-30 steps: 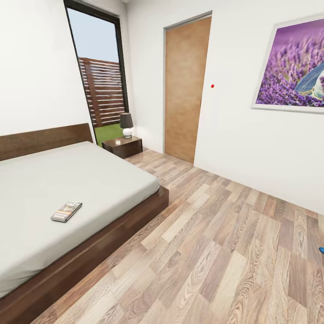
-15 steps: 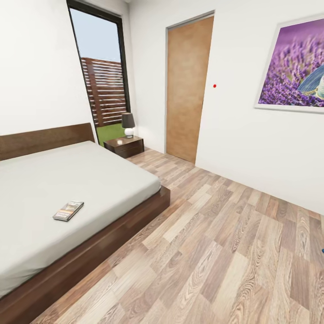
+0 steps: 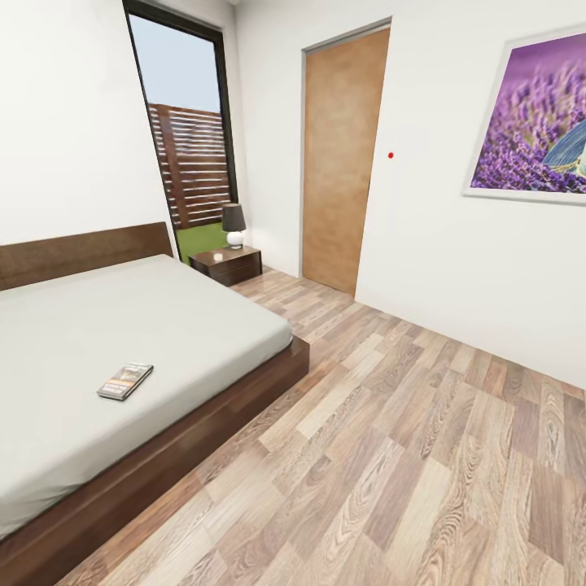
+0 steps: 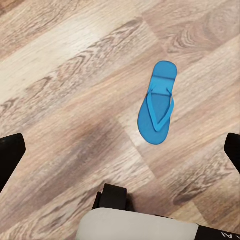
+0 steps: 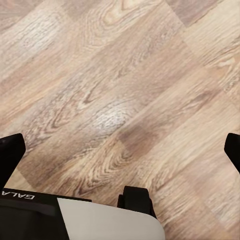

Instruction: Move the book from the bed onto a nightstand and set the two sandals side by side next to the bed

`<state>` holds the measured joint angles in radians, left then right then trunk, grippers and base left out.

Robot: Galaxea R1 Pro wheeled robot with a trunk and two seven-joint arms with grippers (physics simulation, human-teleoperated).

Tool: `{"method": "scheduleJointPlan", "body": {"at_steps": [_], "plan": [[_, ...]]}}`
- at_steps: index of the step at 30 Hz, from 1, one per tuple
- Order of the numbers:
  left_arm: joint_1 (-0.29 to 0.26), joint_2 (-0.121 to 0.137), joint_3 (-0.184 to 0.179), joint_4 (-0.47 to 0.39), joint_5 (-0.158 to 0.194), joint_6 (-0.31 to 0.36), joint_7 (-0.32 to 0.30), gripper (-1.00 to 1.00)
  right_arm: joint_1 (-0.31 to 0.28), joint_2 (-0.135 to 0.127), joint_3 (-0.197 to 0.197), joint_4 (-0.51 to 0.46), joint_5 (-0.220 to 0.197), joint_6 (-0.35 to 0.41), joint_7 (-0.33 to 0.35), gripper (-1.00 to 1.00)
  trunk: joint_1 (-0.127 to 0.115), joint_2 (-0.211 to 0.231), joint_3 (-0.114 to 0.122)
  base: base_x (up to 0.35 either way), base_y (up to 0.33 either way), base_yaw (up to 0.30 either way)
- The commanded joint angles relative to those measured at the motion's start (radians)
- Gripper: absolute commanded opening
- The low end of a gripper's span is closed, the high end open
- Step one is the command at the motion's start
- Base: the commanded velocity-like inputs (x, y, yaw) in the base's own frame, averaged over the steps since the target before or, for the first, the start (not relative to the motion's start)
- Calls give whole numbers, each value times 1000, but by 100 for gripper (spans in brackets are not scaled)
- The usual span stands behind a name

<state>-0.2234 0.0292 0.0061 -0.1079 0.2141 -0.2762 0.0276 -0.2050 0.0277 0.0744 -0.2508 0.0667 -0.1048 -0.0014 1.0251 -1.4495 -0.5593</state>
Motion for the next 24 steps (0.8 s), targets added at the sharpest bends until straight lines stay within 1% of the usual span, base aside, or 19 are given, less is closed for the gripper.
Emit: {"method": "scheduleJointPlan", "body": {"at_steps": [1, 10, 24], "plan": [[-1, 0, 0, 1, 2, -3, 2, 100, -1, 0, 1, 1, 7, -3, 0, 100, 0, 0, -1, 4, 0, 3], [-1, 0, 0, 1, 1, -3, 2, 100, -1, 0, 1, 1, 7, -3, 0, 100, 0, 0, -1, 5, 0, 1], [-1, 0, 0, 1, 1, -3, 2, 100, -1, -4, 0, -1, 8, -4, 0, 100, 0, 0, -1, 77, -25, 0]]}}
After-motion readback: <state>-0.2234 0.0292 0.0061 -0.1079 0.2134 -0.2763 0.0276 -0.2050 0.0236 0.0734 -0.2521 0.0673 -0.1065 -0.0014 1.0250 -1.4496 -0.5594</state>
